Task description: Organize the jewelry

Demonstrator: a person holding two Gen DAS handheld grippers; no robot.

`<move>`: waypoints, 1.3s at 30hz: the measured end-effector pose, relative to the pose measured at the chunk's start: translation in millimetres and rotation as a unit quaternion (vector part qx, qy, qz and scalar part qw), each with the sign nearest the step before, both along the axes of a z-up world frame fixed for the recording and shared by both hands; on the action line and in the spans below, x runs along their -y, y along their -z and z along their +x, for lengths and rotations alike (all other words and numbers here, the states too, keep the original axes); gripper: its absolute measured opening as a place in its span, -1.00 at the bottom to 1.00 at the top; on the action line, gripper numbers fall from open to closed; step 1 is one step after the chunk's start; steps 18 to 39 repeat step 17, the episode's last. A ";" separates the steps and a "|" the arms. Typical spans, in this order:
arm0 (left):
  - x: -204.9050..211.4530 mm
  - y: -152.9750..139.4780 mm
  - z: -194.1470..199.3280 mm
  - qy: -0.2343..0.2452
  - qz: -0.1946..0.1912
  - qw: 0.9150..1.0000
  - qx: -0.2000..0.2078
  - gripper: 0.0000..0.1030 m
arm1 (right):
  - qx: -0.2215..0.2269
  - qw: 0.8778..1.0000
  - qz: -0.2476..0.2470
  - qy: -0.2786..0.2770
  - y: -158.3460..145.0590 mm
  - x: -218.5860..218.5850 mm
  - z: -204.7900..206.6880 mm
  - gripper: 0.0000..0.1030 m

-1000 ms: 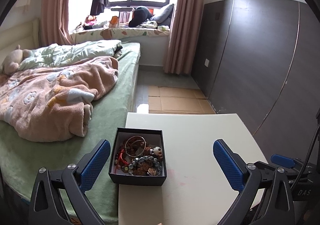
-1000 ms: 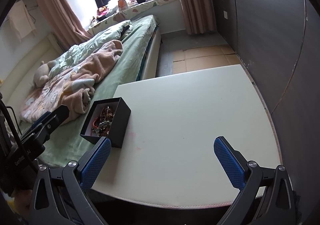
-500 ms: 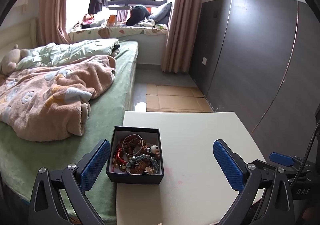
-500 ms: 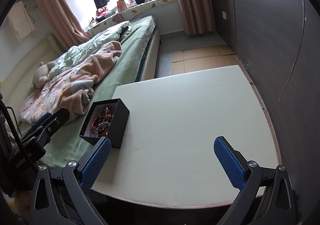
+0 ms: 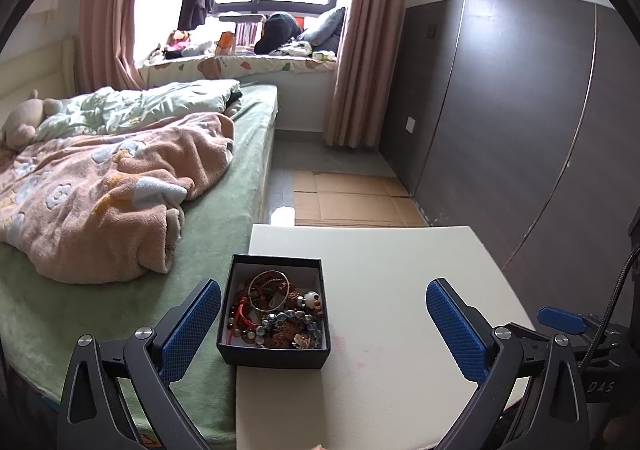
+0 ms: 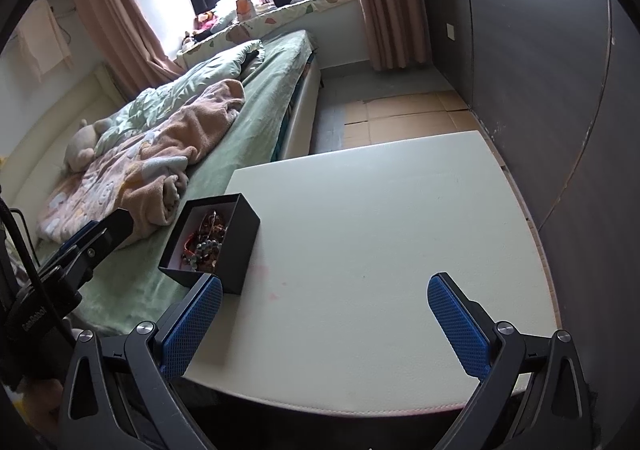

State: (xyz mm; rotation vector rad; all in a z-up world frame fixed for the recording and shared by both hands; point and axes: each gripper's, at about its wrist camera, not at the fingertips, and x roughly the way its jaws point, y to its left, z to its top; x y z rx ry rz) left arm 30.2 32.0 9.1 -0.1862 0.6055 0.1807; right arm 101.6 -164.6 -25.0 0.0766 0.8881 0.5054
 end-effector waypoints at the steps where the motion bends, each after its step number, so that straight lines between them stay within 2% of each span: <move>1: 0.8 -0.4 0.2 0.002 0.003 1.000 0.000 0.99 | 0.000 1.000 0.000 0.000 -0.3 0.1 -0.4 1.00; 14: 12.2 -8.8 -6.2 0.021 0.013 0.999 0.023 0.99 | -0.004 1.000 -0.012 0.009 -1.3 2.8 -2.3 1.00; 39: 14.1 -8.3 -4.8 0.027 0.014 0.999 0.020 0.99 | -0.004 1.000 -0.012 0.009 -1.2 2.4 -2.7 1.00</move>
